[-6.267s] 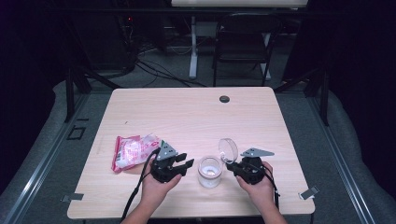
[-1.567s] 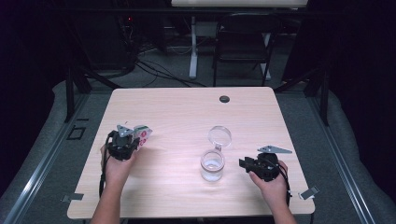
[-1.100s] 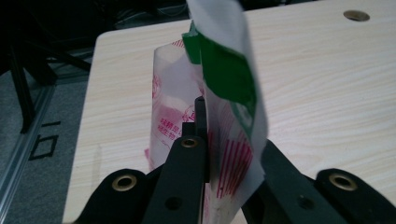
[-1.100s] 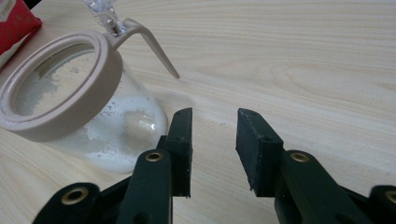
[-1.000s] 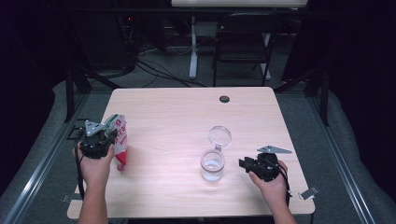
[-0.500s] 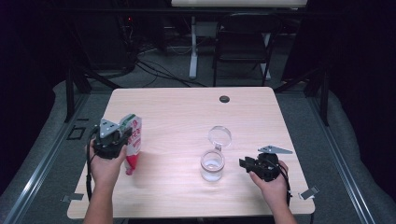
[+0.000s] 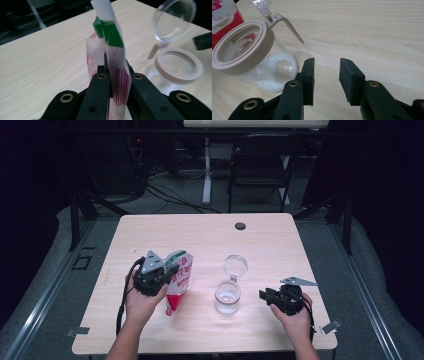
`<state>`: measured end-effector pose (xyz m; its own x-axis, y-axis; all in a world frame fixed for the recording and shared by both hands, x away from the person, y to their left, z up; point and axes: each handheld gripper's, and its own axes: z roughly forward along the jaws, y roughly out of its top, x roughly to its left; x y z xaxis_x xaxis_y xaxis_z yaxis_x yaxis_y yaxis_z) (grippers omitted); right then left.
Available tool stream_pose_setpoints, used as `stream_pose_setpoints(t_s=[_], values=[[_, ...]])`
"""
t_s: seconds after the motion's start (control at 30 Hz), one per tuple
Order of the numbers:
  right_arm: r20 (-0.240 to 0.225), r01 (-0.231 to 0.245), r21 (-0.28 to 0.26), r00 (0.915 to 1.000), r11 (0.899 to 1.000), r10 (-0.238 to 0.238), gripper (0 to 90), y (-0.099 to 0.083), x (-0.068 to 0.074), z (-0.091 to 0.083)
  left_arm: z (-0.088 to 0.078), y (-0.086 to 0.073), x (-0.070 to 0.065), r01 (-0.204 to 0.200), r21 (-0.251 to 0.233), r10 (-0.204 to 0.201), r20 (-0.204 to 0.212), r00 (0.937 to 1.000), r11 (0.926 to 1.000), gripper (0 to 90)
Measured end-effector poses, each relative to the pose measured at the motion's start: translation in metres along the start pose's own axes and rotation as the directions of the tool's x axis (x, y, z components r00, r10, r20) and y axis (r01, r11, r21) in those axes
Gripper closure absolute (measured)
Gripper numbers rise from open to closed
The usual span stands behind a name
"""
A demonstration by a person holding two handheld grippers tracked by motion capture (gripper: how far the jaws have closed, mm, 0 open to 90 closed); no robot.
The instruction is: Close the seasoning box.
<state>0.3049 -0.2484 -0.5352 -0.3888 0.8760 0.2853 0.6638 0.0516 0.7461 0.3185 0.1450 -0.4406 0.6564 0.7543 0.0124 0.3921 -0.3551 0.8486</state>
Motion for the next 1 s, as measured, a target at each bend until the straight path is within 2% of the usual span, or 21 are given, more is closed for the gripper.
stream_pose_setpoints(t_s=[0.1,0.27,0.4,0.47,0.5,0.6,0.67,0.83,0.9,1.0], values=[[-0.001,0.0,-0.001,1.0,1.0,0.0,64.8,0.0,0.0,0.0,0.0,0.002,-0.007,-0.015,0.0,0.015,0.024,0.9996,0.9999,90.0],[-0.004,0.012,0.007,0.9999,1.0,-0.012,64.5,0.001,0.002,0.001,0.0,0.003,-0.011,-0.004,-0.013,0.005,0.08,0.9968,0.9999,90.0],[-0.005,0.014,0.008,0.9999,1.0,-0.014,64.4,0.001,0.002,0.001,0.004,0.003,-0.013,-0.03,0.005,0.029,0.107,0.9938,0.9995,90.0],[-0.005,0.013,0.007,0.9999,1.0,-0.013,64.3,0.002,0.002,0.0,0.006,0.002,-0.014,-0.05,0.013,0.047,0.144,0.9885,0.9987,90.0],[-0.008,0.012,0.004,0.9999,1.0,-0.012,64.3,0.002,0.002,0.0,0.006,0.002,-0.015,-0.059,0.015,0.056,0.147,0.9876,0.9982,90.0],[-0.017,0.012,-0.004,0.9998,1.0,-0.012,64.5,0.004,0.004,-0.003,0.005,0.001,-0.012,-0.049,0.015,0.046,0.152,0.9873,0.9987,90.0],[-0.023,0.017,-0.014,0.9996,1.0,-0.018,66.4,0.007,0.007,-0.006,0.005,0.0,-0.011,-0.036,0.015,0.033,0.173,0.9844,0.9992,90.0],[-0.019,0.072,-0.059,0.9971,0.996,-0.073,66.2,0.019,0.022,-0.019,0.005,-0.002,-0.012,-0.052,0.024,0.047,0.196,0.9795,0.9983,90.0],[-0.025,0.103,-0.077,0.9942,0.992,-0.105,66.8,0.024,0.03,-0.025,0.003,-0.003,-0.013,-0.055,0.023,0.049,0.208,0.9769,0.9982,89.9],[-0.051,0.145,-0.098,0.9872,0.985,-0.151,67.8,0.031,0.044,-0.031,0.002,-0.007,-0.013,-0.052,0.032,0.044,0.209,0.977,0.9981,89.5]])
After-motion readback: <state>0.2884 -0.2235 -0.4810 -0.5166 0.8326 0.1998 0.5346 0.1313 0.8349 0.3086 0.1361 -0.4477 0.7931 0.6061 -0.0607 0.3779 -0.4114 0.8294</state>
